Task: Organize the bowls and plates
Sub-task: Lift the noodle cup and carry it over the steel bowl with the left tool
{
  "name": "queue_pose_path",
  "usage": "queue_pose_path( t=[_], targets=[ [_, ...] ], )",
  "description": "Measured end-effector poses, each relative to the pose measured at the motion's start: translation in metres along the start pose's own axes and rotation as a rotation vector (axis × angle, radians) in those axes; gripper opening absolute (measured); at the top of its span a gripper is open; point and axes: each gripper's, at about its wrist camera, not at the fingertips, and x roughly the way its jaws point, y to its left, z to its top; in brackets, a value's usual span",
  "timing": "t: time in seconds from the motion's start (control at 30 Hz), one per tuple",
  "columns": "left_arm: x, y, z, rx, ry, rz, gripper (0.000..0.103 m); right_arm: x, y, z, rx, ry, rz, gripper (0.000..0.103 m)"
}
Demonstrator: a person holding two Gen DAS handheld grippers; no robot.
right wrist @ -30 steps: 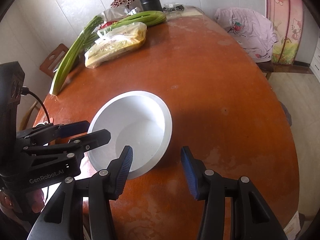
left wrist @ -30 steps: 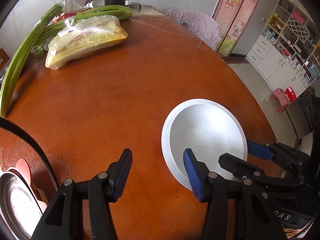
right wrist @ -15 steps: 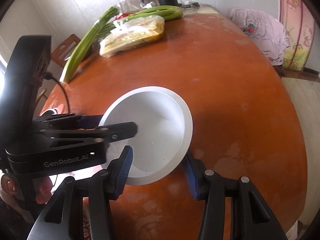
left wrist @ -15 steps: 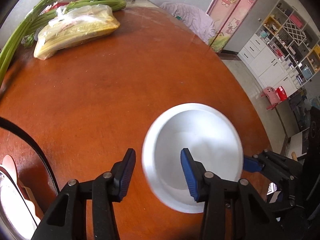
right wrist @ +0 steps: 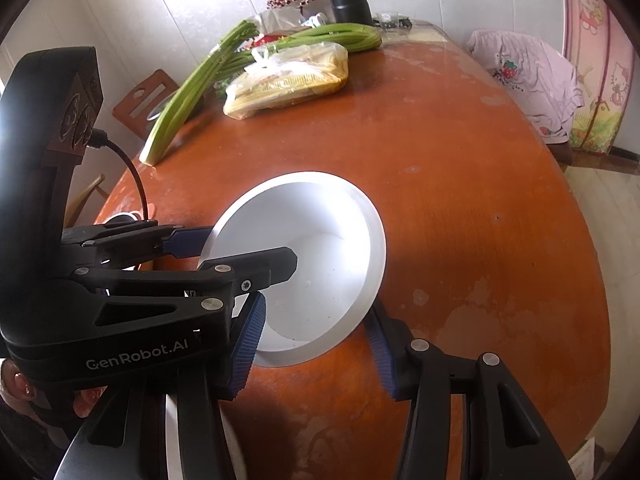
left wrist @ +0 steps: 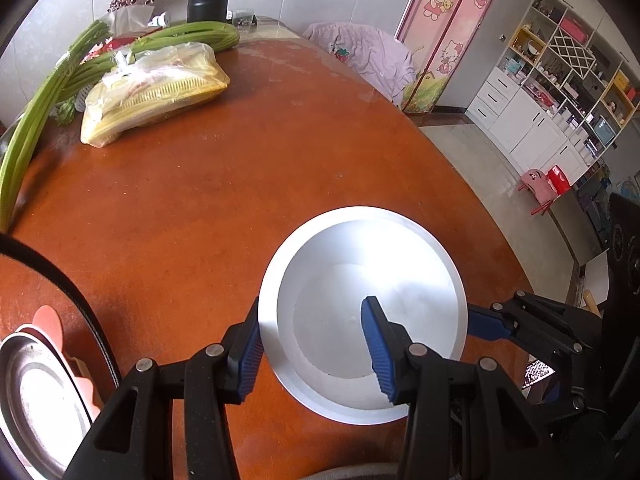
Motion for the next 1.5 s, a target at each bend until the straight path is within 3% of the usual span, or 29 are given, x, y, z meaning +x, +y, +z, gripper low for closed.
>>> queue_pose_path(
  t=[0.8,1.5],
  targets=[
    [-0.106,-0.006,-0.064,0.003,-0.163,0.039,0.047,-0.069,0.071,-0.038,-0.091,-0.116,0.015,0.053],
    [-0.143,-0.007,-0.112,-0.007,-0.209,0.065,0.047,-0.096,0.11,-0.078,-0.153,-0.149,0.035,0.053]
  ],
)
